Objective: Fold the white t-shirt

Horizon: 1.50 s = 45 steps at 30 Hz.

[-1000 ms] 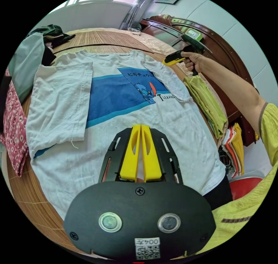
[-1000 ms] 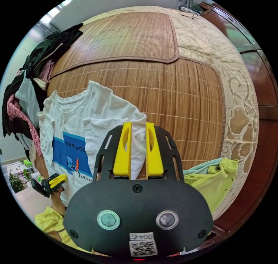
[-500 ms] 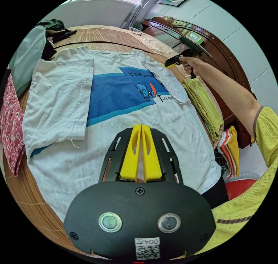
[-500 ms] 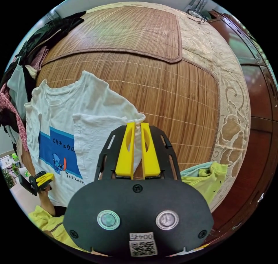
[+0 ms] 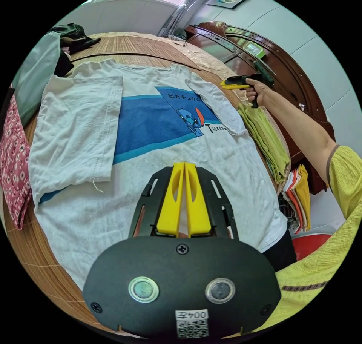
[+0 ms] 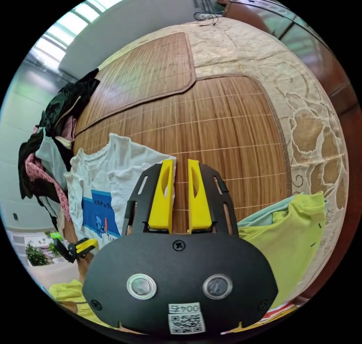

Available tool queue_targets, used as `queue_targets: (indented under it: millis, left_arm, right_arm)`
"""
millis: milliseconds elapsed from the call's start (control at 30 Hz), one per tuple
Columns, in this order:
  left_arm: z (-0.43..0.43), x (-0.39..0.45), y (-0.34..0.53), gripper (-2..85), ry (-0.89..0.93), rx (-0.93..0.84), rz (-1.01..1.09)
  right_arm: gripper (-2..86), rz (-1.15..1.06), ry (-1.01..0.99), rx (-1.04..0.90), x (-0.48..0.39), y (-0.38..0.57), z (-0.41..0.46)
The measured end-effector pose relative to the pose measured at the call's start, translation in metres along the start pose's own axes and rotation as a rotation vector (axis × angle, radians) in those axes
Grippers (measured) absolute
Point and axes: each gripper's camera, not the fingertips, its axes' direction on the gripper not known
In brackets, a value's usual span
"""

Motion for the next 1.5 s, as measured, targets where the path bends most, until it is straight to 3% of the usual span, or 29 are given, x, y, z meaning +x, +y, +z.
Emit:
queue_targets:
  millis: [167,300,467,733,1000,1167,1300,1433,1500]
  left_arm:
    - [-0.004,0.000,-0.005,0.7,0.004,0.001,-0.003]
    - [-0.006,0.000,-0.008,0.8,0.011,0.001,-0.007]
    - [-0.010,0.001,-0.012,0.8,0.033,0.001,-0.017]
    - [-0.015,0.011,-0.016,0.7,0.039,0.002,-0.019]
    - [-0.023,0.026,-0.016,0.7,0.042,0.002,-0.020]
    - [-0.029,0.038,-0.013,0.7,0.050,0.002,-0.024]
    - [-0.034,0.050,-0.011,0.8,0.046,0.003,-0.022]
    - [-0.040,0.064,-0.007,0.8,0.045,0.002,-0.022]
    - [-0.043,0.070,-0.005,0.8,0.045,0.003,-0.022]
  right_arm:
    - [10.2,-0.148,0.094,-0.057,-0.031,0.011,0.012]
    - [5.7,-0.217,0.276,-0.116,-0.043,0.017,0.029]
    - [3.6,-0.129,0.173,-0.086,-0.014,0.022,0.013]
    - [8.6,0.092,-0.072,0.018,0.042,0.059,0.002]
    - [7.1,0.051,0.025,-0.015,0.029,0.087,0.013]
    - [6.2,0.009,0.040,0.071,0.017,0.116,-0.005]
    - [5.0,-0.016,0.172,0.032,0.005,0.136,0.012]
    - [1.2,-0.075,0.120,0.180,-0.008,0.164,0.009]
    - [0.2,-0.088,0.174,0.085,-0.012,0.168,0.027]
